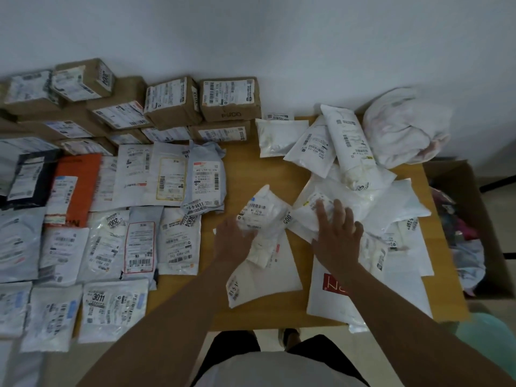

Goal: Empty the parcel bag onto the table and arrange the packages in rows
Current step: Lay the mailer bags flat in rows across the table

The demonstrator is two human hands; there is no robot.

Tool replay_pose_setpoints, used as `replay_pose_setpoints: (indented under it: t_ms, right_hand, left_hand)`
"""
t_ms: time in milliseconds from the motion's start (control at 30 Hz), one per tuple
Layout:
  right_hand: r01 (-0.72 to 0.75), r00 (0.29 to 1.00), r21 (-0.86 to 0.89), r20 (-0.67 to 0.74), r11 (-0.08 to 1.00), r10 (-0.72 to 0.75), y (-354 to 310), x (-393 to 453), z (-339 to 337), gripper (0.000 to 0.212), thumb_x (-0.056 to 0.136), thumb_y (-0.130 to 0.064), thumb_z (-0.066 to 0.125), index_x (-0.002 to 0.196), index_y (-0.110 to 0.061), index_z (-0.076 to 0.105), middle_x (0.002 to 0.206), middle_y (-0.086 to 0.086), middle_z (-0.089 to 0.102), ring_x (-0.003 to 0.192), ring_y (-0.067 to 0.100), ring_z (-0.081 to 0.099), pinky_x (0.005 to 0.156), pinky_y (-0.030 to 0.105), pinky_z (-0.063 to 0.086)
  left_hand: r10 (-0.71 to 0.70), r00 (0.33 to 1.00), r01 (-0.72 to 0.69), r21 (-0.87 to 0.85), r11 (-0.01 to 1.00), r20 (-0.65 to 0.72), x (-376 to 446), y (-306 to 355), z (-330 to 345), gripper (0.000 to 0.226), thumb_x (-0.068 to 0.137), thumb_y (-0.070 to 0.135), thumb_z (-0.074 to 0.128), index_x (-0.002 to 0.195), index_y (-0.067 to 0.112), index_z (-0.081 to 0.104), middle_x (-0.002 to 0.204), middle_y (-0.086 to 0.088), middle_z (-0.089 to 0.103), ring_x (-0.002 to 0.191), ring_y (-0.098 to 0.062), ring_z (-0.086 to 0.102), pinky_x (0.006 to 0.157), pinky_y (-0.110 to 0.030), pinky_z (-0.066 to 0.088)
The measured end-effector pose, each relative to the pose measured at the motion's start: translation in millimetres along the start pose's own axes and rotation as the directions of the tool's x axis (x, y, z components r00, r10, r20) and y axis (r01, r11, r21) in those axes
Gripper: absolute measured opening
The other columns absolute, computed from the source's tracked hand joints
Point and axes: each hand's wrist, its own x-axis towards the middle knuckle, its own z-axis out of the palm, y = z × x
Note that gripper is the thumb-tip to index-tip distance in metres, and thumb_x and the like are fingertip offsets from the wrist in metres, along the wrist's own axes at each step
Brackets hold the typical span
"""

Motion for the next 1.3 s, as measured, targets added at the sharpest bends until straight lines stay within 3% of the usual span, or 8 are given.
replay_pose_setpoints:
  t_ms: [167, 333, 433, 567, 767, 967, 1167, 1300]
  right_hand:
    - [-0.045, 0.997, 0.058, 0.063, 0.997, 0.041, -6.6, -2.2, 7.8, 0.105, 0.070, -0.079, 0.057, 0.143, -0.004, 0.044, 0.152, 0.024, 0.033, 0.140, 0.045, 0.031, 0.108, 0.068, 0.022]
    - [0.018, 0.996, 0.343, 0.075, 0.939, -0.046, -38.1, 2.6, -14.4, 0.089, 0.084, -0.068, 0.034, 0.143, -0.002, 0.041, 0.147, 0.021, 0.043, 0.138, 0.039, 0.038, 0.111, 0.055, 0.028]
    - [-0.156, 0.968, 0.767, 0.245, 0.622, -0.060, -62.4, 10.6, -27.9, 0.078, 0.092, -0.052, 0.055, 0.151, -0.012, 0.024, 0.136, 0.005, 0.052, 0.126, 0.023, 0.049, 0.106, 0.038, 0.038]
    - [-0.458, 0.885, 0.842, 0.463, 0.284, 0.056, -73.0, 30.9, -39.3, 0.086, 0.087, -0.018, 0.066, 0.152, -0.029, 0.010, 0.134, 0.002, 0.054, 0.114, 0.023, 0.058, 0.100, 0.047, 0.048]
    - [-0.410, 0.900, 0.785, 0.268, 0.464, 0.343, -33.1, 47.8, -73.0, 0.062, 0.097, -0.011, 0.043, 0.151, -0.023, 0.016, 0.101, 0.013, 0.059, 0.086, 0.029, 0.056, 0.077, 0.039, 0.044]
    - [-0.410, 0.880, 0.616, 0.072, 0.673, 0.470, 15.4, 63.5, -92.9, 0.049, 0.096, -0.015, 0.041, 0.144, -0.015, 0.030, 0.120, 0.024, 0.060, 0.108, 0.043, 0.057, 0.086, 0.046, 0.044]
    - [-0.141, 0.956, 0.114, -0.243, 0.983, 0.165, 7.4, 60.4, -72.6, 0.059, 0.077, -0.017, 0.050, 0.135, -0.006, 0.043, 0.130, 0.024, 0.049, 0.118, 0.042, 0.047, 0.090, 0.051, 0.043]
    - [0.360, 0.927, 0.129, -0.157, 0.924, -0.340, -46.0, 33.0, -40.4, 0.047, 0.084, -0.029, 0.045, 0.123, -0.006, 0.055, 0.124, 0.018, 0.057, 0.114, 0.039, 0.054, 0.088, 0.049, 0.050]
  left_hand:
    - [-0.180, 0.983, 0.181, -0.401, 0.898, 0.040, -0.8, -12.1, -3.8, 0.039, 0.090, 0.023, 0.059, 0.127, 0.014, 0.050, 0.116, -0.005, 0.062, 0.102, -0.025, 0.062, 0.086, -0.044, 0.054]
    - [-0.290, 0.948, 0.306, -0.609, 0.732, 0.128, -2.1, -5.7, -9.8, 0.017, 0.086, 0.004, 0.047, 0.094, 0.013, 0.058, 0.088, -0.010, 0.059, 0.071, -0.022, 0.054, 0.060, -0.032, 0.043]
    - [-0.308, 0.922, 0.378, -0.713, 0.590, 0.234, -9.1, 4.6, -16.7, 0.015, 0.083, 0.000, 0.046, 0.079, 0.014, 0.051, 0.075, -0.005, 0.052, 0.064, -0.020, 0.050, 0.058, -0.032, 0.045]
    - [-0.186, 0.928, 0.368, -0.717, 0.592, 0.323, -18.2, 11.8, -22.9, 0.012, 0.078, 0.007, 0.050, 0.068, 0.012, 0.051, 0.069, -0.004, 0.053, 0.057, -0.017, 0.052, 0.056, -0.029, 0.044]
    - [-0.029, 0.996, 0.049, -0.254, 0.966, 0.084, -16.0, -2.6, -0.8, 0.029, 0.093, 0.028, 0.055, 0.121, 0.022, 0.062, 0.130, -0.002, 0.054, 0.124, -0.023, 0.045, 0.107, -0.037, 0.034]
    - [0.076, 0.982, -0.139, 0.388, 0.911, 0.175, -10.8, -14.7, 8.9, 0.086, 0.087, 0.054, 0.059, 0.153, 0.023, 0.013, 0.159, -0.003, 0.012, 0.147, -0.029, 0.007, 0.118, -0.045, 0.010]
    - [0.048, 0.989, -0.110, 0.482, 0.869, 0.140, -7.5, -12.4, 6.4, 0.082, 0.082, 0.057, 0.065, 0.145, 0.020, 0.027, 0.140, -0.011, 0.033, 0.133, -0.031, 0.030, 0.111, -0.043, 0.023]
    - [0.043, 0.987, -0.108, 0.429, 0.897, 0.158, -7.1, -14.8, -2.5, 0.052, 0.093, 0.046, 0.052, 0.136, 0.019, 0.039, 0.130, -0.010, 0.039, 0.125, -0.031, 0.038, 0.106, -0.045, 0.029]
